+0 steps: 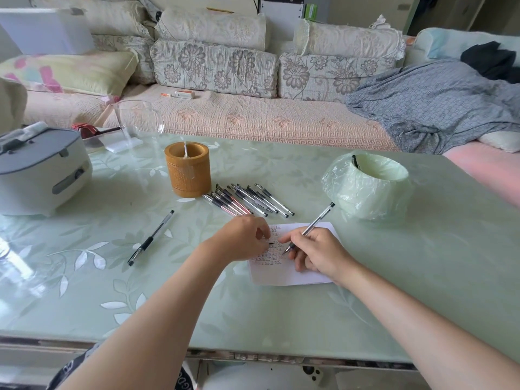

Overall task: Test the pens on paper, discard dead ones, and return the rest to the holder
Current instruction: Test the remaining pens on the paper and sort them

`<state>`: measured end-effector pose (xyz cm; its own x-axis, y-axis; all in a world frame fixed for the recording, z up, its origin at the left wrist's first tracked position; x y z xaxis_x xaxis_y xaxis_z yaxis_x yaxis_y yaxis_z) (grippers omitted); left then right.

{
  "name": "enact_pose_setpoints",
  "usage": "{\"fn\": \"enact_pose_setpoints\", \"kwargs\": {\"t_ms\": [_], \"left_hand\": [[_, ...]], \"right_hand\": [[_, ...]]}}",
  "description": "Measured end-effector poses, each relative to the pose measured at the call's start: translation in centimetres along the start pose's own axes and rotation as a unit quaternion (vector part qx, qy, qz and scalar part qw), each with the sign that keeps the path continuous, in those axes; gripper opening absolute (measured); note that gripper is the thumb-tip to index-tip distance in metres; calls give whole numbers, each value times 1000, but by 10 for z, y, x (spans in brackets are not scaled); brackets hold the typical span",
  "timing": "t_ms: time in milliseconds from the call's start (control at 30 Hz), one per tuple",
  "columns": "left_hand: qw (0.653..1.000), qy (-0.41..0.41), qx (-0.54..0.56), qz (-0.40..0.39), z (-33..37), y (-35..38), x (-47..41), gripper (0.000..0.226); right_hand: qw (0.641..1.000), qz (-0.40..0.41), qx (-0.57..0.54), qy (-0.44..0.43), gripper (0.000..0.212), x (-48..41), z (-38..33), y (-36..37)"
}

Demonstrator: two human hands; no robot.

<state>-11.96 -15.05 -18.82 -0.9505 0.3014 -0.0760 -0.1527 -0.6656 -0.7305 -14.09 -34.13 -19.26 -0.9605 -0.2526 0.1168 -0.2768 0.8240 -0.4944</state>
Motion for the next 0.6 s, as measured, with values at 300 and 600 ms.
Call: {"fn": "enact_pose_setpoints", "kwargs": {"t_ms": [300, 600], "left_hand": [[1000, -23, 3, -2, -1, 5, -6, 36], [999, -30, 21, 1, -2, 6, -8, 38]], "right_hand": [[998, -28, 50, -33, 16, -2, -1, -5], [998, -28, 42, -27, 10, -4, 2, -4]]}}
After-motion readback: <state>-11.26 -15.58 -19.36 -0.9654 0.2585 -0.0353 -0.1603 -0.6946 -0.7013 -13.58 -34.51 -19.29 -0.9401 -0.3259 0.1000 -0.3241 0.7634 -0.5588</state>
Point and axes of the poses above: each hand's wrist, its own x-axis away from the middle knuckle, its own y-axis out of the palm, z = x × y, the point moved 1 cm from there along -x, towards the middle knuckle, and after that the axes turned 15 degrees about x, right-handed, at the moved point
